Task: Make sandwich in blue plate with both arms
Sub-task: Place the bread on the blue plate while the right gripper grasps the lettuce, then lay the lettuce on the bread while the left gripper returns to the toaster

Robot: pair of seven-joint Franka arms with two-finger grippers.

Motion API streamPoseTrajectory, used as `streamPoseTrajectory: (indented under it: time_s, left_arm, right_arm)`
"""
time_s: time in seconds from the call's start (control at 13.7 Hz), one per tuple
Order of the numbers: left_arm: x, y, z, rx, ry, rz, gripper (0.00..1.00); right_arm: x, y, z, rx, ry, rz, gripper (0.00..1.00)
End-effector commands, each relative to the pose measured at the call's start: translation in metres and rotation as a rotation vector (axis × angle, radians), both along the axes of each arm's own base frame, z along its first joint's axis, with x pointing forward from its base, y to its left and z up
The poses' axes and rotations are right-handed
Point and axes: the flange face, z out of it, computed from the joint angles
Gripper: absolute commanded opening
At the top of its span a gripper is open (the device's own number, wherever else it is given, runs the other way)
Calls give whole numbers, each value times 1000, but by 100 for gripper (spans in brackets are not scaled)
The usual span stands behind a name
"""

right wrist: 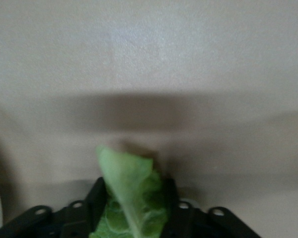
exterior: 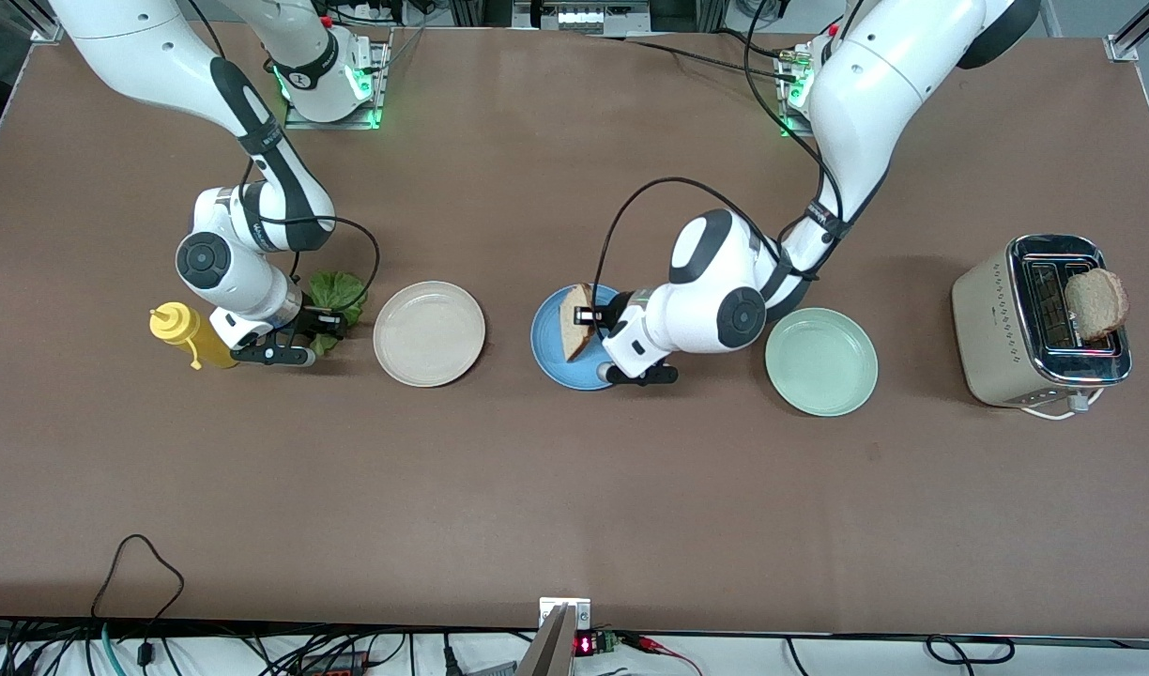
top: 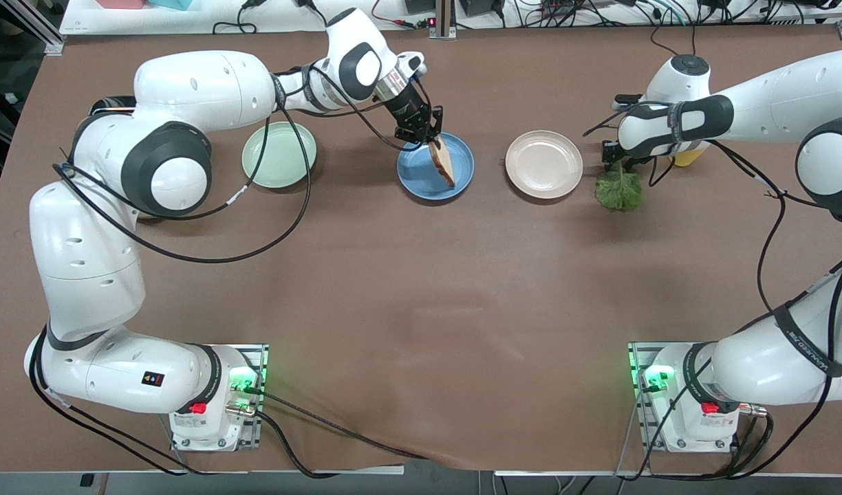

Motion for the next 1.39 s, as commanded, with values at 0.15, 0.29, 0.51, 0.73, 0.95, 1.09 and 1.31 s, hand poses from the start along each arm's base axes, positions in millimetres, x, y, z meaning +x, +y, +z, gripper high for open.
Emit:
streamPoseTrajectory:
  time_s: [0.15, 0.29, 0.51, 0.73, 0.95, 1.09, 1.31]
  left_arm:
    - [30, 35, -1, -21, -38, 53, 100]
    - [40, 51, 28, -8, -97, 46, 100]
    - [40, 79, 73, 35, -165, 19, 100]
    - [40, 122, 125, 117, -210, 25, 100]
    - [51, 184, 171, 343, -342, -56, 100]
    - [58, 238, 199, 444, -359, -41, 100]
    - [58, 328, 255, 473, -397, 25, 100]
  right_arm:
    - [12, -3, 37, -12, 7, 9, 0]
    - [18, -4, 65, -17, 21, 4, 0]
    - [23, -3, 111, -13, 28, -20, 0]
    - [29, 13, 150, 37, 90, -186, 0]
    - [28, 79, 172, 68, 117, -382, 0]
    - [25, 135, 174, 55, 111, -509, 0]
    - [27, 212, 175, 54, 100, -698, 0]
